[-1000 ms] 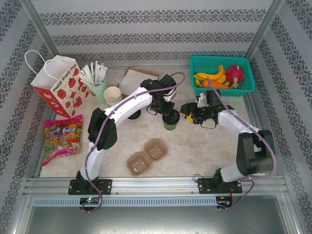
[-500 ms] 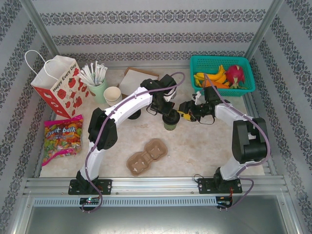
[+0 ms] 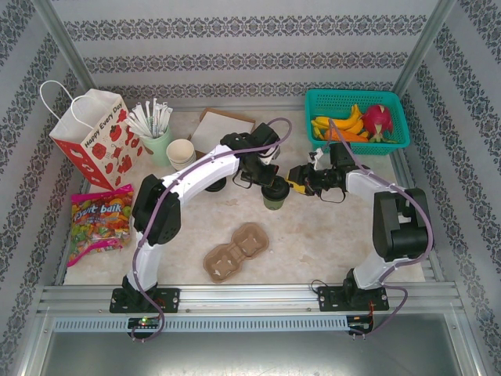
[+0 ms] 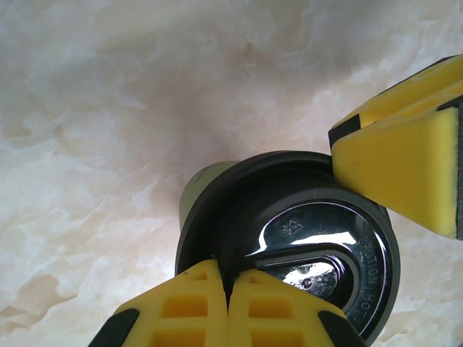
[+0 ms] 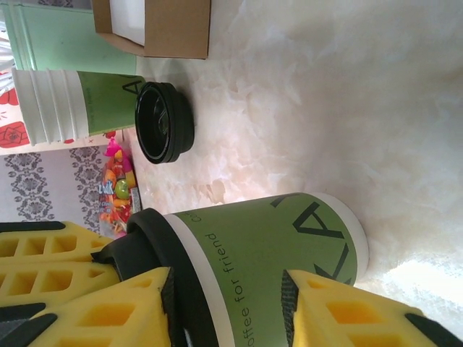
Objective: Pack the takeout coffee
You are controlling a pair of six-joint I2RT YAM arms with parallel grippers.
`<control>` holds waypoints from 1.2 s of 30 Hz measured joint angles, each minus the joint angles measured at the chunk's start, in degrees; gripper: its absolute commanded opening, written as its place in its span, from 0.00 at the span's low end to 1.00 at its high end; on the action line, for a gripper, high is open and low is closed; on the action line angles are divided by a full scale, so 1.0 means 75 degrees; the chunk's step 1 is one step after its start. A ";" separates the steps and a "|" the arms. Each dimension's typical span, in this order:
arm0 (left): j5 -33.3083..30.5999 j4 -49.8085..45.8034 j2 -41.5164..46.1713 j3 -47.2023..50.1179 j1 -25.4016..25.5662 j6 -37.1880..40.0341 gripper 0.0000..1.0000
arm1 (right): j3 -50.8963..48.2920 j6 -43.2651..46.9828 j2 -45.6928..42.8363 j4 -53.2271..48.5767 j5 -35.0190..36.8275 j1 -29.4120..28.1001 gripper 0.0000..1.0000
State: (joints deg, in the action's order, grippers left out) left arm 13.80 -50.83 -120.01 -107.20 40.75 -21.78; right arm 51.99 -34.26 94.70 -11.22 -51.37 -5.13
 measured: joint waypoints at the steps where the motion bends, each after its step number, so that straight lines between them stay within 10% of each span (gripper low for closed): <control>1: -0.0015 0.0009 0.0015 0.0000 0.0000 -0.0050 0.00 | -0.0047 -0.0038 -0.0067 0.0090 0.0044 0.0000 0.50; 36: -0.0901 -0.1037 -0.0321 -0.1122 0.0306 -0.1343 0.00 | -0.2809 -0.1102 -0.4570 0.0726 0.2623 -0.0090 0.98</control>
State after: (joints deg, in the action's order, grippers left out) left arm 7.05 -58.61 -122.41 -115.61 43.05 -31.86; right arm 30.92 -42.52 60.42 -5.78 -31.70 -5.80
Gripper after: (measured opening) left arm 0.049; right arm 0.978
